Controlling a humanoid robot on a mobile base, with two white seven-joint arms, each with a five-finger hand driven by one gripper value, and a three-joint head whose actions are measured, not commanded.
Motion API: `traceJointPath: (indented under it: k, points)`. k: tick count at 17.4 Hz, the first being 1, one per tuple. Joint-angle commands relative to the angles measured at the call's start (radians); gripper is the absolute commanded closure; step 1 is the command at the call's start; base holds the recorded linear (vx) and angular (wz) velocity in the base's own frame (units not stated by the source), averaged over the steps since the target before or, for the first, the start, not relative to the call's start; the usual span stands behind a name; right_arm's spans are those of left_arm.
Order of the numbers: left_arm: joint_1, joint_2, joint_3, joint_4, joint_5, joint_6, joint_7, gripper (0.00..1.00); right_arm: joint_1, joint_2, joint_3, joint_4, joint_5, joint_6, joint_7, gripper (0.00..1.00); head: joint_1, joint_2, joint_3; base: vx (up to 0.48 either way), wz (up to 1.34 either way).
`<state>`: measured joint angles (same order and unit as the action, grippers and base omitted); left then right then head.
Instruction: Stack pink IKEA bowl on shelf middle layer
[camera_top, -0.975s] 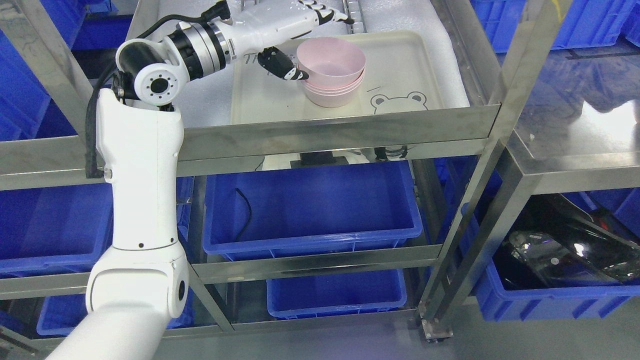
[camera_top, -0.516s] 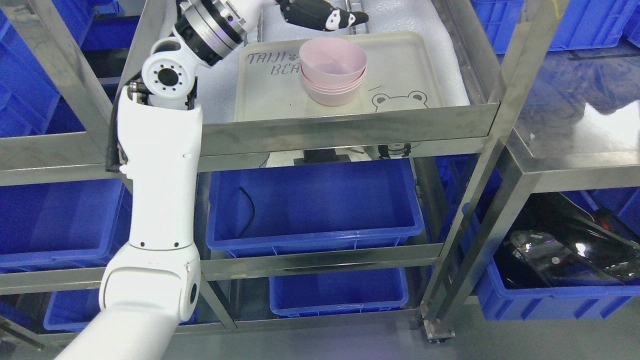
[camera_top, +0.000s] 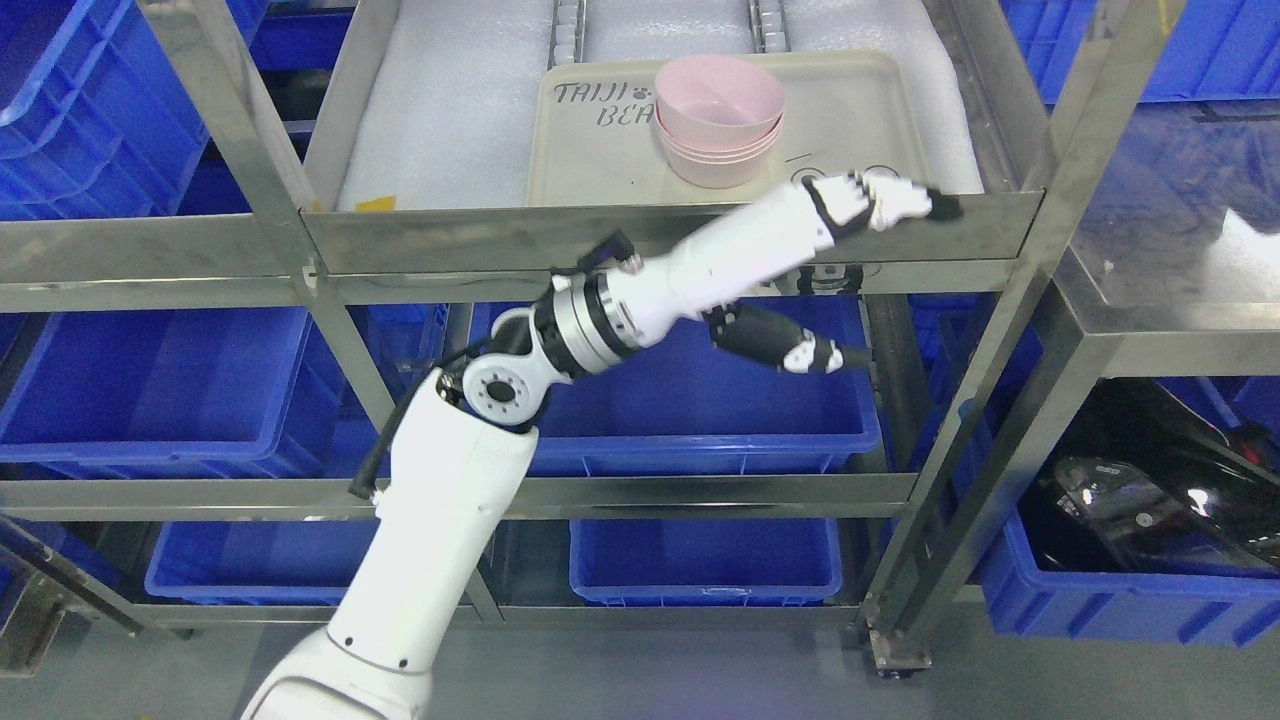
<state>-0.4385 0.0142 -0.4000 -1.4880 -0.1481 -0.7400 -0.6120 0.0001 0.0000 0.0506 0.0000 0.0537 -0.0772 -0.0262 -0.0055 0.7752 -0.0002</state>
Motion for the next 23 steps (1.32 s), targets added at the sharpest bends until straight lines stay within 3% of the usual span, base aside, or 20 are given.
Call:
traceJointPath:
  k: [1, 4, 7, 10, 11, 13, 23]
  points:
    - [0.305, 0.010, -0.082, 0.008, 0.001, -0.045, -0.009, 0.10, 0.023, -0.018, 0.000, -0.017, 0.000, -0.006, 0.000, 0.00, 0.0000, 0.000, 0.000, -0.096, 0.15]
    - [0.424, 0.003, 0.068, 0.115, 0.002, -0.045, -0.009, 0.00, 0.023, -0.018, 0.000, -0.017, 0.000, -0.006, 0.000, 0.00, 0.0000, 0.000, 0.000, -0.072, 0.08]
    - [0.484, 0.003, 0.165, 0.222, 0.043, -0.045, 0.041, 0.00, 0.023, -0.018, 0.000, -0.017, 0.000, -0.006, 0.000, 0.00, 0.0000, 0.000, 0.000, -0.035, 0.02]
    - [0.485, 0.003, 0.202, 0.250, 0.125, -0.020, 0.364, 0.00, 0.023, -0.018, 0.000, -0.017, 0.000, -0.006, 0.000, 0.00, 0.0000, 0.000, 0.000, -0.020, 0.05]
    - [0.483, 0.003, 0.205, 0.246, 0.133, 0.046, 0.538, 0.00, 0.023, -0.018, 0.000, -0.017, 0.000, -0.006, 0.000, 0.00, 0.0000, 0.000, 0.000, -0.019, 0.07]
    - [0.472, 0.003, 0.211, 0.242, 0.133, 0.120, 0.714, 0.00, 0.023, -0.018, 0.000, -0.017, 0.000, -0.006, 0.000, 0.00, 0.0000, 0.000, 0.000, -0.026, 0.02]
    - [0.474, 0.003, 0.241, 0.131, 0.185, 0.343, 0.726, 0.00, 0.023, -0.018, 0.000, -0.017, 0.000, -0.006, 0.000, 0.00, 0.0000, 0.000, 0.000, -0.005, 0.00]
